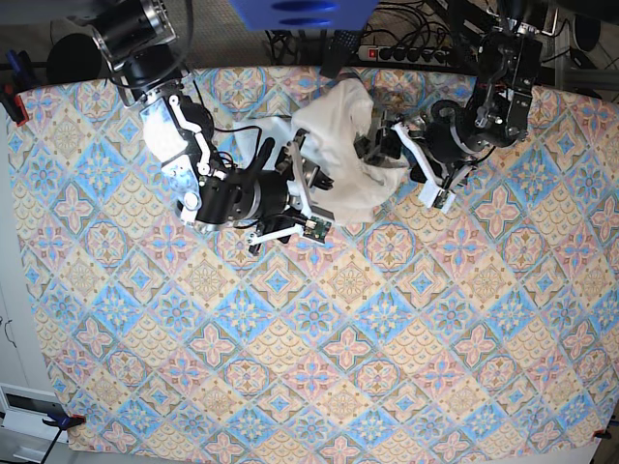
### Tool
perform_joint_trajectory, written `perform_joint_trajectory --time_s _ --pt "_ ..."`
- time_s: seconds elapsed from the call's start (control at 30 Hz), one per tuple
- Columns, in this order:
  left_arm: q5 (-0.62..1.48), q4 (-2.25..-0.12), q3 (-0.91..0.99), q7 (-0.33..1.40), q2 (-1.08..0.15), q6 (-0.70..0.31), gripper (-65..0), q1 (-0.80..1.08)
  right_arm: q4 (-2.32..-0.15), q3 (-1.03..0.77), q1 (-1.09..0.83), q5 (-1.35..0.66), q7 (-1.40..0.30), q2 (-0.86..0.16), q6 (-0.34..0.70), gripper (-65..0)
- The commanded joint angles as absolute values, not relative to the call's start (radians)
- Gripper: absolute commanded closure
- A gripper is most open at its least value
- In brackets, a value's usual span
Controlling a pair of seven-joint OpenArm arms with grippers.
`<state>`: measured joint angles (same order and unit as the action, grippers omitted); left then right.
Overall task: Fold the T-shirt properly
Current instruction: 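Grasp the bundled shirt with both grippers and lift it, then shake out and lay the shirt flat with both grippers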
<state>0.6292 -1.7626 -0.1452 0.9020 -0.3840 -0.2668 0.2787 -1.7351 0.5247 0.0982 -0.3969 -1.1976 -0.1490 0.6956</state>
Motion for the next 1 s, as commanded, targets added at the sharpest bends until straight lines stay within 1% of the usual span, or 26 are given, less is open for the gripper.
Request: perform_joint_trajectory --time_s 0.0,0.3,0.37,0.4,0.5,0.6,0.67,0.73,0.77,0.8,0.97 --pt "0.642 -1.770 -0.151 0.885 -0.387 -0.274 -55.8 0.259 -1.755 0.521 0.116 -0.410 -1.182 -0.148 0.698 -27.8" --pt "0.650 -1.747 -0.157 0.852 -0.358 -0.274 -55.5 0.257 -1.756 0.519 0.114 -0.410 -1.182 -0.148 0.698 -27.8" --pt "0.650 -1.747 -0.157 0.852 -0.358 -0.275 -52.9 0.257 -1.756 0.519 0.114 -0.410 -1.182 -0.148 0.698 -27.8" --pt "0.650 -1.747 -0.157 0.852 -0.358 -0.275 -50.6 0.257 -1.756 0.519 0.114 -0.410 -1.182 -0.148 0.698 -27.8" --pt "0.674 -1.744 -0.157 0.851 -0.358 -0.277 -40.1 0.255 -1.756 0.519 0.114 -0.410 -1.182 -0.148 0.698 -27.8" --pt "0.707 -1.721 -0.153 0.851 -0.358 -0.277 -24.9 0.249 -1.756 0.519 0.116 -0.410 -1.182 -0.148 0.698 -27.8" --pt "0.719 -1.678 -0.154 0.851 -0.358 -0.277 -12.2 0.222 -1.756 0.519 0.116 -0.410 -1.182 -0.148 0.698 -27.8" --pt "0.728 -1.632 -0.156 0.849 -0.352 -0.277 -3.1 0.194 -1.756 0.519 0.116 -0.410 -1.182 -0.148 0.698 -27.8" --pt "0.733 -1.615 -0.153 0.849 -0.340 -0.277 -1.0 0.182 -1.756 0.519 0.114 -0.410 -1.182 -0.148 0.698 -27.8" --pt "0.733 -1.609 -0.151 0.849 -0.335 -0.277 -0.6 0.173 -1.756 0.519 0.114 -0.410 -1.182 -0.148 0.698 -27.8" --pt "0.737 -1.636 -0.151 0.849 -0.334 -0.277 -0.5 0.137 -1.756 0.519 0.114 -0.410 -1.182 -0.148 0.698 -27.8"
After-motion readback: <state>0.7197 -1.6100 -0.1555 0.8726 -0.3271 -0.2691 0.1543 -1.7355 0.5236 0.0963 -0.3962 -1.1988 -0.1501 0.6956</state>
